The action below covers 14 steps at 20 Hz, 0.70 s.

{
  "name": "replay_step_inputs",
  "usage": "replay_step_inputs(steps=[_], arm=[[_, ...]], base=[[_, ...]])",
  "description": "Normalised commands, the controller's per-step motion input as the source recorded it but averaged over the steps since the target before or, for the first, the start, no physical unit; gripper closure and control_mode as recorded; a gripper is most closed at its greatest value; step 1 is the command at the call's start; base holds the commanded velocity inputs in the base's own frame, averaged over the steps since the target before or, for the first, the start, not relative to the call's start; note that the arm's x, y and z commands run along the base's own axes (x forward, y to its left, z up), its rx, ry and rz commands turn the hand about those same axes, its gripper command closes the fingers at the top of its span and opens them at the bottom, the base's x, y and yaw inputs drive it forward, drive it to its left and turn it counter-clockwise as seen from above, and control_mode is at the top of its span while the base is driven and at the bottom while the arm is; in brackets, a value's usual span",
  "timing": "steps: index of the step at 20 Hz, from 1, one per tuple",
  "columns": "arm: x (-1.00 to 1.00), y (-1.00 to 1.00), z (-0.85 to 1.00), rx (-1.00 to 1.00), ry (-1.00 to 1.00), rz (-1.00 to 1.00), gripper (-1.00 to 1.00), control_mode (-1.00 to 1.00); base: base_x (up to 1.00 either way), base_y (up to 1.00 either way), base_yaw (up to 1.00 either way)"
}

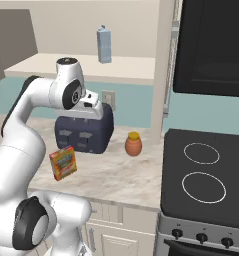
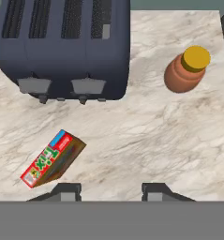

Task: Pick the cereal and boxed food from the counter and place them in the cabinets closest to them.

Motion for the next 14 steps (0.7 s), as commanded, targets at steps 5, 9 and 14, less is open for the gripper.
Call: replay_step_inputs(steps=[5, 9, 14], arm=[[0.00, 0.16, 0.00, -0.02, 0.00, 0.00, -1.00, -1.00], [-0.10, 0.31, 0.00, -0.03, -0.08, 0.00, -1.00, -1.00], [-0.29, 0.37, 0.00, -0.05, -0.18, 0.00, -1.00, -1.00]], base=[[0.00, 0.00, 0.00], [0.00, 0.00, 0.00], [0.00, 0.00, 0.00]])
